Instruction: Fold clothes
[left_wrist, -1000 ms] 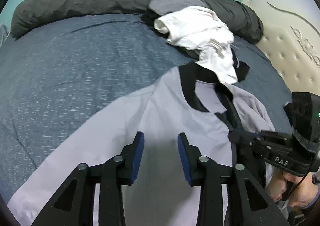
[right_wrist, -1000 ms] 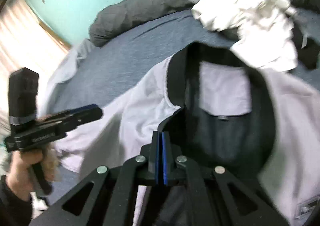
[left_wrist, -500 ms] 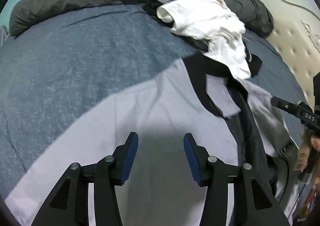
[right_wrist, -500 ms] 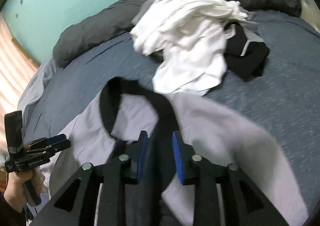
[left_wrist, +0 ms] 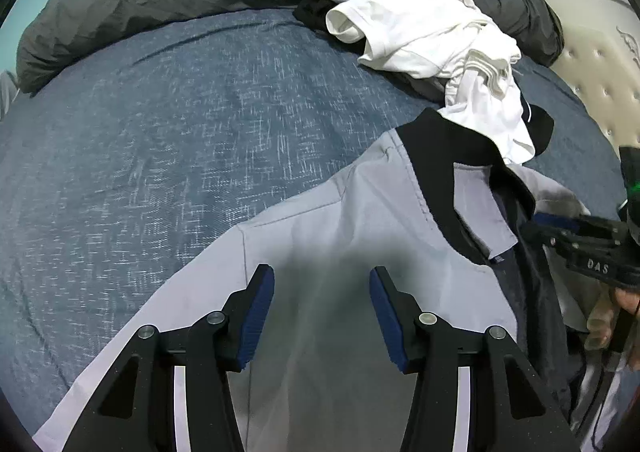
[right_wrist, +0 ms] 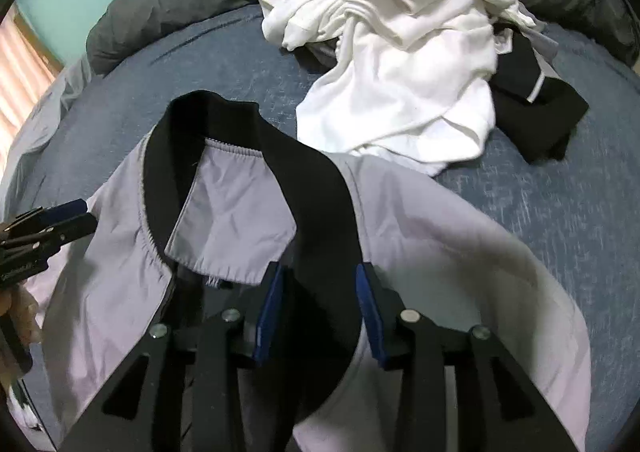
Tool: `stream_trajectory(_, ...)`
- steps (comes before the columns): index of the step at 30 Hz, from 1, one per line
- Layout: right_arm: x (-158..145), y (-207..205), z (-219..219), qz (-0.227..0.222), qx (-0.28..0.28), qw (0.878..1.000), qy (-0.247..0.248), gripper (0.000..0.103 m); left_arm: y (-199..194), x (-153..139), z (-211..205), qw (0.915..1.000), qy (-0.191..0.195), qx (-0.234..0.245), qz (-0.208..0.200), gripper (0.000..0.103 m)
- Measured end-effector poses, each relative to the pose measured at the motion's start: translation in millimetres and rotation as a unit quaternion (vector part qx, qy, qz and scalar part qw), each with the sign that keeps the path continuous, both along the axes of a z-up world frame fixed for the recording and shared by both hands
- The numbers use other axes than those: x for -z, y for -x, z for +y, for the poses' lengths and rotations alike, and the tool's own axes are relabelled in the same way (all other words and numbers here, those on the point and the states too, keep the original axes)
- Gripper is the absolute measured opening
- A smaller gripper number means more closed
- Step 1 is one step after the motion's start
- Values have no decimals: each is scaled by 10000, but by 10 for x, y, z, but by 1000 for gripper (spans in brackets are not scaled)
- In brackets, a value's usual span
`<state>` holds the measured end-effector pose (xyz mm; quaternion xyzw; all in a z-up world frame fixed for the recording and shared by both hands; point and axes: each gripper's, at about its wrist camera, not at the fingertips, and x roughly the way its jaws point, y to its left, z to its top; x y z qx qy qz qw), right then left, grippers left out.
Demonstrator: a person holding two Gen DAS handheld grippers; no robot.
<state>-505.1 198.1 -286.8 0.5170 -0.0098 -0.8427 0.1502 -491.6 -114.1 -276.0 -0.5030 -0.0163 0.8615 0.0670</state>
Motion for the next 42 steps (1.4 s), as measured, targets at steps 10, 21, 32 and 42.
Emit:
stream_trajectory(10,-302,111,62,578,23,9982,-180,4,-51,-5,-51,9999,-50,41,122,54)
stream_trajectory(21,-746,243,-74,407,-217,9972,580,3,-18,-125,-22,9995,-228,-53,192,54)
stream_trajectory(32,-316,374,-38,-284,-307,9953,870,17,32,-106,-235,9995,-172,-198,166,54)
stream_trajectory(42,-278,342,627,-77,-200,9996,159,51,200,-53,-499,9992,268,-284,-42,66)
